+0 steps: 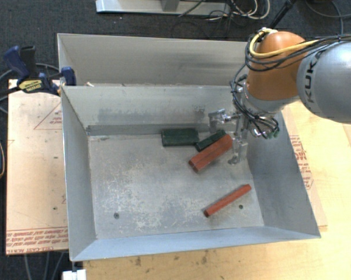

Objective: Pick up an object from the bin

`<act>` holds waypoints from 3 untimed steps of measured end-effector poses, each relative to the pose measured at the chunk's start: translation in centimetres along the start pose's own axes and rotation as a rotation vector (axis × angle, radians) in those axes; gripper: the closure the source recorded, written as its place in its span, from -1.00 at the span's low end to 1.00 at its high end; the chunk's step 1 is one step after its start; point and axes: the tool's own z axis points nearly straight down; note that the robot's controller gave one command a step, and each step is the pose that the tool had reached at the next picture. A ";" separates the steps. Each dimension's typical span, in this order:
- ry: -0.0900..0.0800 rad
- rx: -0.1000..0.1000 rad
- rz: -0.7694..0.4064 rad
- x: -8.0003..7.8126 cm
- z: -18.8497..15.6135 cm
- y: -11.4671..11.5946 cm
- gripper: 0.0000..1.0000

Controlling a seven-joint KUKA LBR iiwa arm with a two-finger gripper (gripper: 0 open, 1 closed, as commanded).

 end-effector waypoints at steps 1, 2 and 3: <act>0.005 0.000 0.006 0.3 0.2 -0.3 1.00; 0.005 0.000 0.006 0.3 0.2 -0.3 -1.00; 0.006 0.000 0.177 -0.3 4.9 0.9 -1.00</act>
Offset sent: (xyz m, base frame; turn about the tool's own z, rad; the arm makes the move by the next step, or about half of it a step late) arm 0.0000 0.0000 0.0000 0.0000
